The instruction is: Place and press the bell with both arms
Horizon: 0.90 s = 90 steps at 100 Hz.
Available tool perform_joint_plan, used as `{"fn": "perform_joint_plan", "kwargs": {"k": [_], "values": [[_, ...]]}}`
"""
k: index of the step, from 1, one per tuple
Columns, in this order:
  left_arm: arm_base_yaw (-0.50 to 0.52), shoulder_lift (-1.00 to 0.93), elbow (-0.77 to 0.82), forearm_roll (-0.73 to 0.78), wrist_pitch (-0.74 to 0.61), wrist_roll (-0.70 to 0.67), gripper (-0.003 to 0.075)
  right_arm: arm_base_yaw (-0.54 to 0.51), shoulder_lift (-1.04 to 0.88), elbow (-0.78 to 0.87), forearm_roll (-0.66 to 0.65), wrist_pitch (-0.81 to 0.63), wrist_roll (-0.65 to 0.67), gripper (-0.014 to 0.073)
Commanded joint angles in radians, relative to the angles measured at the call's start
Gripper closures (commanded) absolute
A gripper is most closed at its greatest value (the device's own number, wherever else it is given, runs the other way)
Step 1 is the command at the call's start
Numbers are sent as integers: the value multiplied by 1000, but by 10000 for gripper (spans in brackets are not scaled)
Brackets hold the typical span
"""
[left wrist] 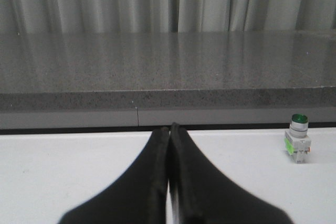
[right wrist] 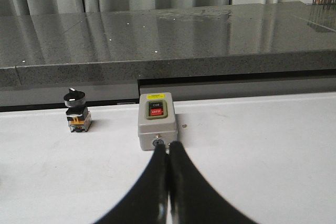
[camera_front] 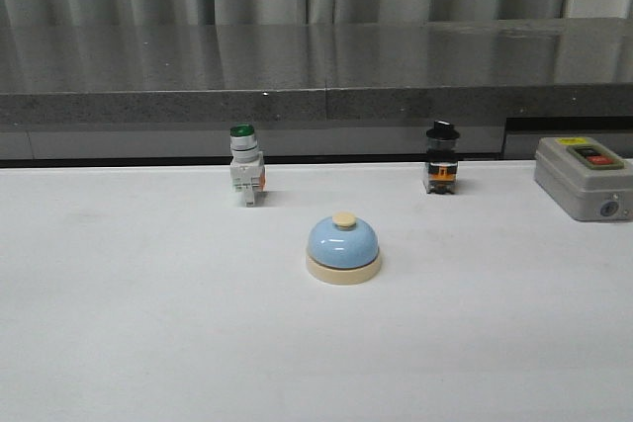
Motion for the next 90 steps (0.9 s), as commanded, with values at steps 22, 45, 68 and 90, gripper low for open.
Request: {"fn": "perform_joint_plan", "kwargs": {"k": [22, 45, 68, 90], "values": [[-10, -42, 79, 47, -124, -77, 741, -7, -20, -14, 3, -81, 3, 655], [-9, -109, 139, 47, -64, -103, 741, -7, -20, -14, 3, -81, 3, 655], [-9, -109, 139, 45, -71, -103, 741, -7, -19, -14, 3, -81, 3, 655], [-9, -109, 139, 45, -71, -103, 741, -7, -19, -14, 3, -81, 3, 655]]}}
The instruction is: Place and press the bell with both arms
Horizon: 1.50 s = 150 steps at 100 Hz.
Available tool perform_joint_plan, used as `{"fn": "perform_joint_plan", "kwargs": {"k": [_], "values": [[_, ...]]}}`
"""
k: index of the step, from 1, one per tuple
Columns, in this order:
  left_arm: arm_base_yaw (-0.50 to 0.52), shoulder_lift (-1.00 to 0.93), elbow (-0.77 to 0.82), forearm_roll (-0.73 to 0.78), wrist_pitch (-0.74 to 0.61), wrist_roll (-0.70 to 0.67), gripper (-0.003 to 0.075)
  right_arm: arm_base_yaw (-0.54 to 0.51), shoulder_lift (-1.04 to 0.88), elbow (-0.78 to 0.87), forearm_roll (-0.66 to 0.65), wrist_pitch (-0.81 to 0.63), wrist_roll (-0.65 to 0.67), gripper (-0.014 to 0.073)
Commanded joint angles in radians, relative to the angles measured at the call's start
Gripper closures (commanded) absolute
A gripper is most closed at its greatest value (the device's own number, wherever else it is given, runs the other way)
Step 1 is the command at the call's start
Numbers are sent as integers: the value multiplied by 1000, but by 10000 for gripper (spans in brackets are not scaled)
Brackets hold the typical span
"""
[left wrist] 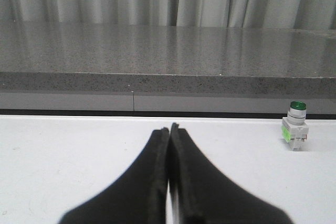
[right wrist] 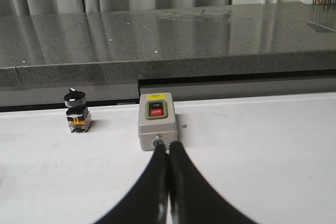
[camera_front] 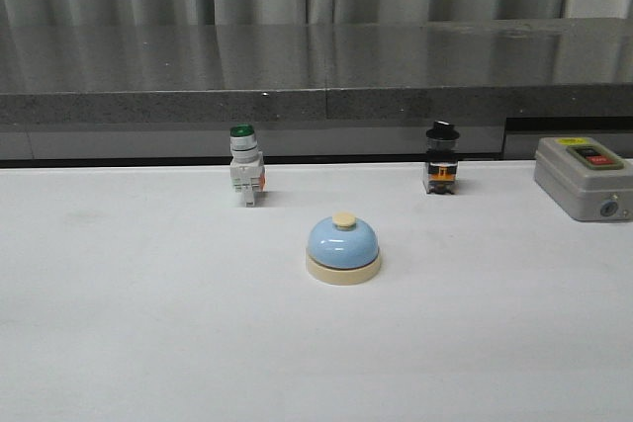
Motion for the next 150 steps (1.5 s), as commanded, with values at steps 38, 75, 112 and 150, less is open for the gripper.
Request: {"fn": "perform_joint_plan", "kwargs": {"k": [38, 75, 112, 150], "values": [[-3, -30, 43, -1, -74, -15, 741, -7, -19, -14, 3, -81, 3, 655], [-3, -30, 43, -1, -74, -15, 741, -7, -8, -32, 4, -131, 3, 655], [-3, -30, 43, -1, -74, -15, 741, -7, 254, -248, 23, 68, 3, 655], [-3, -30, 43, -1, -74, -15, 741, -2, 604, -500, 23, 191, 3, 655]]}}
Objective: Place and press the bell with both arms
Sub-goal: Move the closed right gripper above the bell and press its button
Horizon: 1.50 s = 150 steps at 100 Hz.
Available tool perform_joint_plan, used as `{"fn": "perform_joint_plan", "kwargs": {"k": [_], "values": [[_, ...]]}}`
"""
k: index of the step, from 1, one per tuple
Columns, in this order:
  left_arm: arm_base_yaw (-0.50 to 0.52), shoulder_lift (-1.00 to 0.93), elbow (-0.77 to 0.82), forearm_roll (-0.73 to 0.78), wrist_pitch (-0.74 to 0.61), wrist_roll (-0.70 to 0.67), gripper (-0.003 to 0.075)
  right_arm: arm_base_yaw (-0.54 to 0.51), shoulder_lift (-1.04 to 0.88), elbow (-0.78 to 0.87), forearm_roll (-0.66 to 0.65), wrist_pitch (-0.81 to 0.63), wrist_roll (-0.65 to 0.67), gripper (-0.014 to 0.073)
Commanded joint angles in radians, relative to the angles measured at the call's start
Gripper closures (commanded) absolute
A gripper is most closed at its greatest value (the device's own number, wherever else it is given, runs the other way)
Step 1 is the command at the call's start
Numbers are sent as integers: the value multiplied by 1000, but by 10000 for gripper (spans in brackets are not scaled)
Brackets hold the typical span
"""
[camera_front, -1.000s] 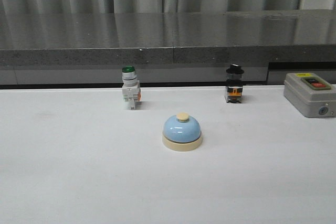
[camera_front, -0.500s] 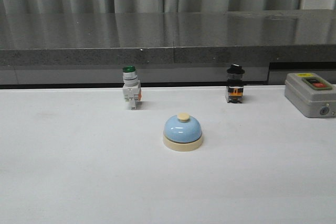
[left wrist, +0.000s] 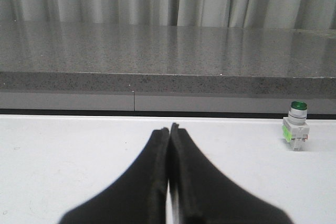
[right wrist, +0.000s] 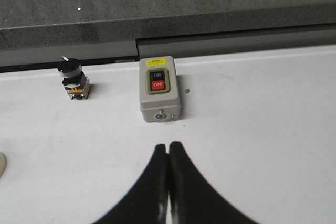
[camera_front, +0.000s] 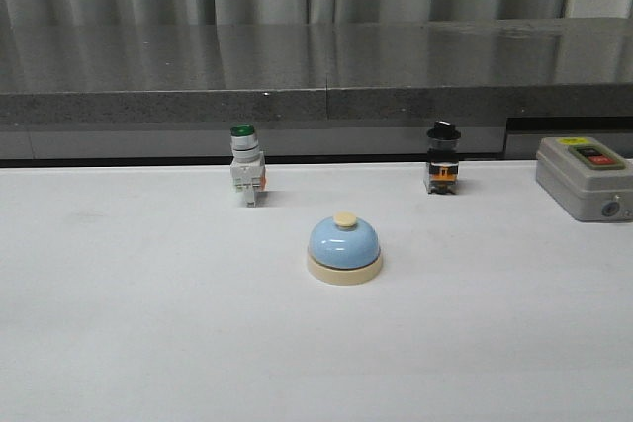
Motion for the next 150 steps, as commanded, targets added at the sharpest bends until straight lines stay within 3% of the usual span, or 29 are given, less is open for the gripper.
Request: {"fn": "perform_joint_plan", "kwargs": {"k": [1, 54, 106, 150], "values": [[-3, -30, 43, -1, -74, -15, 741, -1, 84, -92, 0, -23, 3, 655], [-3, -30, 43, -1, -74, -15, 741, 223, 487, -396, 14, 73, 2, 655], [-3, -30, 43, -1, -74, -15, 741, 506, 926, -777, 14, 293, -41, 655], [-3, -30, 43, -1, -74, -15, 741, 629, 1225, -1054, 17, 481, -74, 655]]}}
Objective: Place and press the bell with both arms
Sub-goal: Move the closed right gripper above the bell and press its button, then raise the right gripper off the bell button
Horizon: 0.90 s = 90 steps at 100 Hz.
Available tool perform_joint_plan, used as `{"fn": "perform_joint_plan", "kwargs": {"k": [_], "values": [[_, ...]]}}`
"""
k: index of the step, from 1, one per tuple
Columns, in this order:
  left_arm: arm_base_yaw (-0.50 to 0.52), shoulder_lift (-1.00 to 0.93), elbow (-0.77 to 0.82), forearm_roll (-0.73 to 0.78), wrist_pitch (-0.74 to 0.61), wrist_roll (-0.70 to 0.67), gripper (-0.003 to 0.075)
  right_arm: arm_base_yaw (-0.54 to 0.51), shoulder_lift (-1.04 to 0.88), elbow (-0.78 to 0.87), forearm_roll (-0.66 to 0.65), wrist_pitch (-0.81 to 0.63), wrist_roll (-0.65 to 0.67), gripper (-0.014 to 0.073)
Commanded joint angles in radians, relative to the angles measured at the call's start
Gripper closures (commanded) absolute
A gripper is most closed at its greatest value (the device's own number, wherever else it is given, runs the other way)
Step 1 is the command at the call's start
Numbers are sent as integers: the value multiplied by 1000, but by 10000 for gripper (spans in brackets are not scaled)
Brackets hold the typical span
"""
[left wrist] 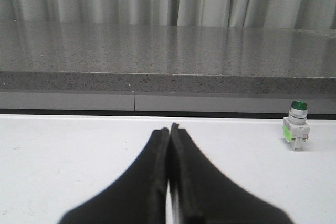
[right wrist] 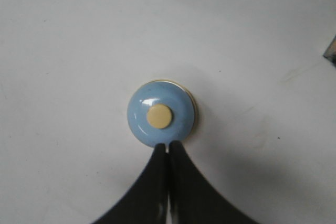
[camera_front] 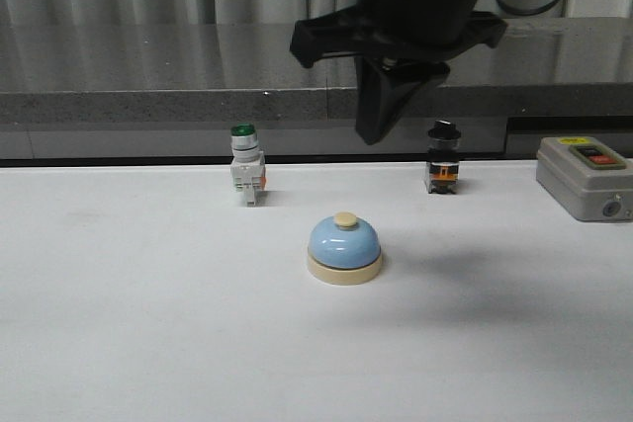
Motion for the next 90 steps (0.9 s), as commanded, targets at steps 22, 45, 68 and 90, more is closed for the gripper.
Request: {"fn": "perform_joint_plan", "kwargs": {"k": [22, 45, 68, 90], "values": [[-3, -30, 43, -1, -74, -15, 741, 13, 110, -180, 4, 84, -32, 655], [-3, -30, 43, -1, -74, -15, 741, 12, 183, -253, -43, 133, -51, 655], [-3, -30, 43, -1, -74, -15, 741, 10, 223, -253, -40, 147, -51, 655], [-3, -30, 43, -1, -74, -15, 741, 10, 251, -253, -37, 148, -51, 655]]}}
